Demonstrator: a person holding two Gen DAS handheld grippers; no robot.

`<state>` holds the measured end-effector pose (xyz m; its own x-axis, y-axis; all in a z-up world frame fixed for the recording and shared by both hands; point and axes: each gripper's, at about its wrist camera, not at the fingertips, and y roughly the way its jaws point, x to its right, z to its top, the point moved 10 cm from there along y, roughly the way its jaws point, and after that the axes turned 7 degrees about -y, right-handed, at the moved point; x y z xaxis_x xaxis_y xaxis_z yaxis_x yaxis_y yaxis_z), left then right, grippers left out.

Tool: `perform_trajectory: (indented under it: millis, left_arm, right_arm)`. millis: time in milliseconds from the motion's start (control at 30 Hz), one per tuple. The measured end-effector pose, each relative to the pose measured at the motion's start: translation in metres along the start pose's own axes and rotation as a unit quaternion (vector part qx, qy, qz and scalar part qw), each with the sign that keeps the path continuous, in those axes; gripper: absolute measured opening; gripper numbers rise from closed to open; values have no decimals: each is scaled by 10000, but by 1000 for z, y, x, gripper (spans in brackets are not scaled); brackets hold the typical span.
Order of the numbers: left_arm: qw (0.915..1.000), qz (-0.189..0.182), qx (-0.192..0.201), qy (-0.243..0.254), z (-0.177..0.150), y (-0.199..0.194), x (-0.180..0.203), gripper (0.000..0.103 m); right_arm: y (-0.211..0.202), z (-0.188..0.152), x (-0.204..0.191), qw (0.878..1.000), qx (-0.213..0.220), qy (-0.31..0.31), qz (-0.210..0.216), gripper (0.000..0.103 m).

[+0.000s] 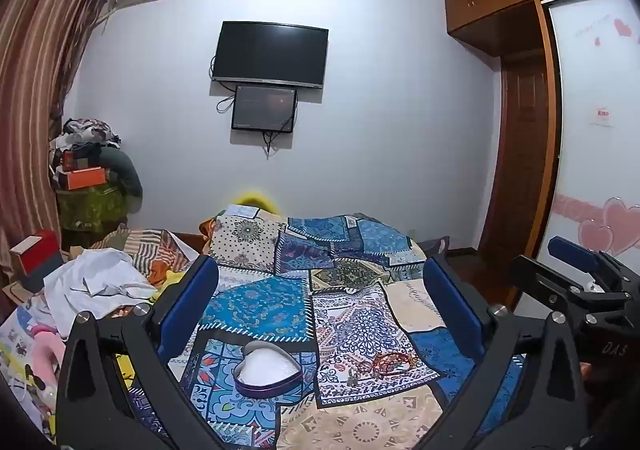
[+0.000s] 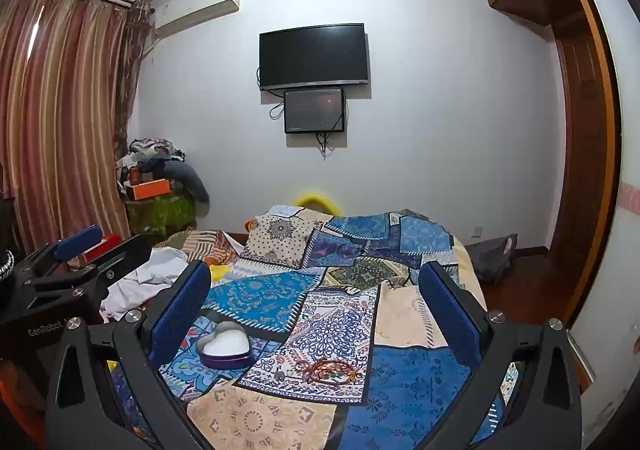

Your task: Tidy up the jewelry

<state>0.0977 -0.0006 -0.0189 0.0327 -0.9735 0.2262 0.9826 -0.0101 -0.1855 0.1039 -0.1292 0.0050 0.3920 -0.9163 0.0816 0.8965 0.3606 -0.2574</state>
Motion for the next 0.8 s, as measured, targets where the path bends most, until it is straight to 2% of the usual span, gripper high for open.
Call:
perform_trajectory:
  millis: [300, 800]
  left_arm:
    - [10000, 67, 3, 48, -9, 6, -2, 103]
    - [10000, 70, -49, 26, -3, 1, -2, 103]
  right_arm:
    - [-1, 0, -1, 10000, 25, -21, 11, 103]
    - [-1, 1, -1, 10000, 6, -18, -3, 103]
